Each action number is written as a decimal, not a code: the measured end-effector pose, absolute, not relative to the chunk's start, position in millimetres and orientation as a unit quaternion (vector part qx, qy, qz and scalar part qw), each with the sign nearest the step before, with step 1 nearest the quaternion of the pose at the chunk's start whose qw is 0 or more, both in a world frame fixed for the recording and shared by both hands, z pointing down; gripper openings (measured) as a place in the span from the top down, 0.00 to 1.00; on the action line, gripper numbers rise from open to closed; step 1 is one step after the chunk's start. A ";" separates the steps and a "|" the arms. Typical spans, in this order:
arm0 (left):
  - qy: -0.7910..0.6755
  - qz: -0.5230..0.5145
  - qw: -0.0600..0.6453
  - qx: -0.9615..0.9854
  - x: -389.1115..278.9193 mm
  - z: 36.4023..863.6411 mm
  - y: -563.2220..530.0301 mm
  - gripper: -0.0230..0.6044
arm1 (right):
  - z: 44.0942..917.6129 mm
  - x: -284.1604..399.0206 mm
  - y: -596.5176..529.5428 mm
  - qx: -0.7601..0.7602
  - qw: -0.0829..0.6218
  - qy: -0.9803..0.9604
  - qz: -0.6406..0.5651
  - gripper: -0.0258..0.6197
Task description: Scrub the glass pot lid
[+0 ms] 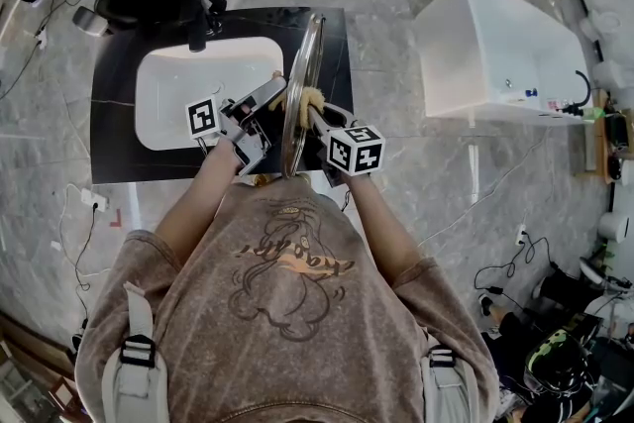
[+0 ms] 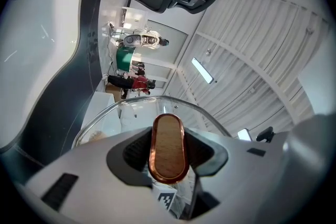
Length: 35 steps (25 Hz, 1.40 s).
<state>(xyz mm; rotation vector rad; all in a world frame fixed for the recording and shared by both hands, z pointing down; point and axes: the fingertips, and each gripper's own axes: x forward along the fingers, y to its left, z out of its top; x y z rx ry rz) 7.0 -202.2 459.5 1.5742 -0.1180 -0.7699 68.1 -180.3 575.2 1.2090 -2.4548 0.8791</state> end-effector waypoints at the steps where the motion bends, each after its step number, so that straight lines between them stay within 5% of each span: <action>1: -0.053 -0.339 0.639 0.689 6.6 460.0 -203.6 0.68 | 574.9 67.1 -178.7 0.414 0.135 -0.847 0.303 0.88; 22: -0.077 -0.360 0.629 0.684 -3.4 465.0 -223.9 0.68 | 536.0 37.3 -127.9 0.345 0.155 -0.875 0.301 0.88; 35: -0.093 -0.355 0.622 0.691 -6.2 469.1 -223.3 0.68 | 478.5 21.5 -112.4 0.300 0.101 -0.899 0.302 0.88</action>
